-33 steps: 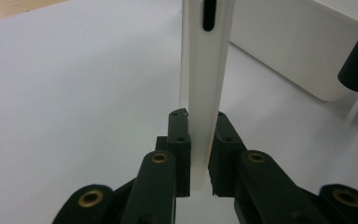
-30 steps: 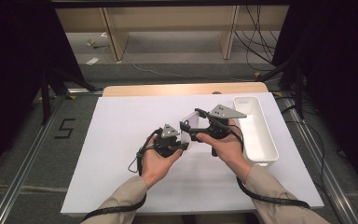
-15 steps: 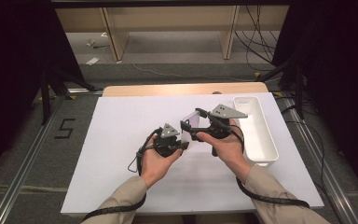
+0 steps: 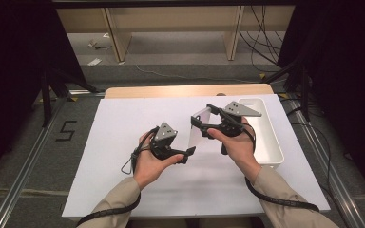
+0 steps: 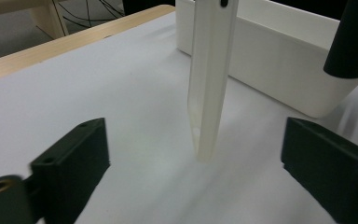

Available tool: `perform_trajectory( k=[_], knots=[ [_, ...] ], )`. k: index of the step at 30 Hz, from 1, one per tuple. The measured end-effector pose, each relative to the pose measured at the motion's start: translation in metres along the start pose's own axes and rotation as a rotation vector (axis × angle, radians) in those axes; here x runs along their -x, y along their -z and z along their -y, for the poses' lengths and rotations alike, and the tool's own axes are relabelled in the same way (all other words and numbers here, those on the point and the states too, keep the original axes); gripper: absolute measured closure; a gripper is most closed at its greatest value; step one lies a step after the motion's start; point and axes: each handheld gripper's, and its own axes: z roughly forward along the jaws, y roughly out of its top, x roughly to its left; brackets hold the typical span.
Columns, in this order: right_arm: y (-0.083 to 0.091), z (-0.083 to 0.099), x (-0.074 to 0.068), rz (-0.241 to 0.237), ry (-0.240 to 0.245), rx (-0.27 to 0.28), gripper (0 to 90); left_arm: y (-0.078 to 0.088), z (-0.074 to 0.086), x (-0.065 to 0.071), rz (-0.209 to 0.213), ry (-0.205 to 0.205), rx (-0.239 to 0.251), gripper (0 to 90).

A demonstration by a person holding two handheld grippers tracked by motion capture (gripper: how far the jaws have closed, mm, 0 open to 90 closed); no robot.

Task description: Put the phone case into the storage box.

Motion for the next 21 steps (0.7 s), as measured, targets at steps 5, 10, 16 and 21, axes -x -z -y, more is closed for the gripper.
perform_trajectory(
  k=[5,10,16,21],
  knots=[
    [0.005,-0.006,0.005,0.018,-0.005,0.021,18.2,0.008,0.002,-0.004,0.003,-0.014,-0.005,0.0],
    [0.009,-0.01,0.01,0.036,-0.007,0.036,18.3,0.02,0.005,-0.011,-0.004,-0.017,0.017,0.0],
    [0.013,-0.014,0.013,0.042,-0.016,0.049,18.3,0.034,0.011,-0.019,0.004,-0.032,0.023,0.0],
    [0.015,-0.016,0.015,0.051,-0.021,0.05,18.2,0.042,0.016,-0.022,0.006,-0.037,0.023,0.0]
  ],
)
